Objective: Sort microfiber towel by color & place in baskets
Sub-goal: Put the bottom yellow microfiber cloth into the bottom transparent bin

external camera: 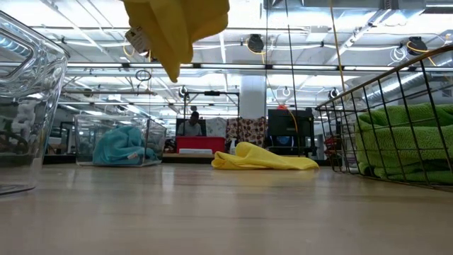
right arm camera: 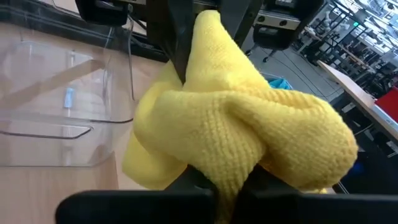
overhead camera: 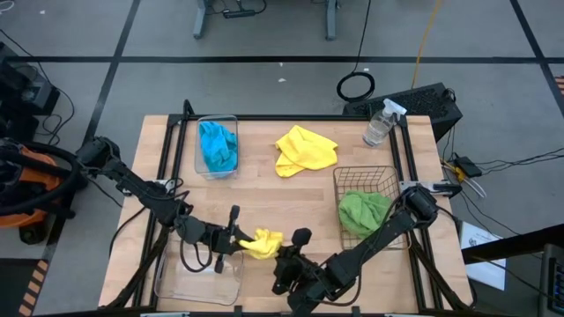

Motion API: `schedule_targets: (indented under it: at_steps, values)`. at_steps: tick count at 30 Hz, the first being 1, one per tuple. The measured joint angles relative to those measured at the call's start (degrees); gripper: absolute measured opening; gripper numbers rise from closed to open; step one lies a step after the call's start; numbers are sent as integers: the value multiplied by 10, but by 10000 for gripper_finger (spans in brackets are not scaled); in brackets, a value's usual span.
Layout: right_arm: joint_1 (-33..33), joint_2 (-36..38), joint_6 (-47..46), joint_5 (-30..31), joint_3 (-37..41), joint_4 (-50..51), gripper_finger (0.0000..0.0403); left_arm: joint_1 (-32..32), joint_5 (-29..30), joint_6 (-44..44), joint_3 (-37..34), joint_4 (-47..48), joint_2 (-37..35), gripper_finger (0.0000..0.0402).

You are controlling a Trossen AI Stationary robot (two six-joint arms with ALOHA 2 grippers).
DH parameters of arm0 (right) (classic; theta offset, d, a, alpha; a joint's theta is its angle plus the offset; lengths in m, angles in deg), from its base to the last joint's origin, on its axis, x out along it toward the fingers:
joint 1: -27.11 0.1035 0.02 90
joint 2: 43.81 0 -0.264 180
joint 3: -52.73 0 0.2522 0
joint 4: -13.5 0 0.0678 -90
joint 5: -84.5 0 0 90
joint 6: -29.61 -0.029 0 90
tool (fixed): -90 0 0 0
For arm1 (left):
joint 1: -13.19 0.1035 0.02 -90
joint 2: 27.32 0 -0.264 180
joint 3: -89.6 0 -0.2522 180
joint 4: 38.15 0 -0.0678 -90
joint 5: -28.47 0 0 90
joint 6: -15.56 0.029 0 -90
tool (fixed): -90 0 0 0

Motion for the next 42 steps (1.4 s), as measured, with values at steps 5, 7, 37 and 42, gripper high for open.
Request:
schedule_targets:
  at_steps: [5, 7, 37, 42]
  values:
    - [-7, 0, 20, -11, 0, -18, 4, 0, -1, 1, 0, 1, 0, 40]
    - [-10, 0, 25, -29, 0, -24, 5, 0, -2, 3, 0, 1, 0, 40]
    - [-21, 0, 155, -74, 0, -155, 2, -65, 109, 0, 0, -20, -47, 256]
    - [-21, 0, 171, -74, 0, -169, 2, -76, 169, 15, 0, -12, -48, 256]
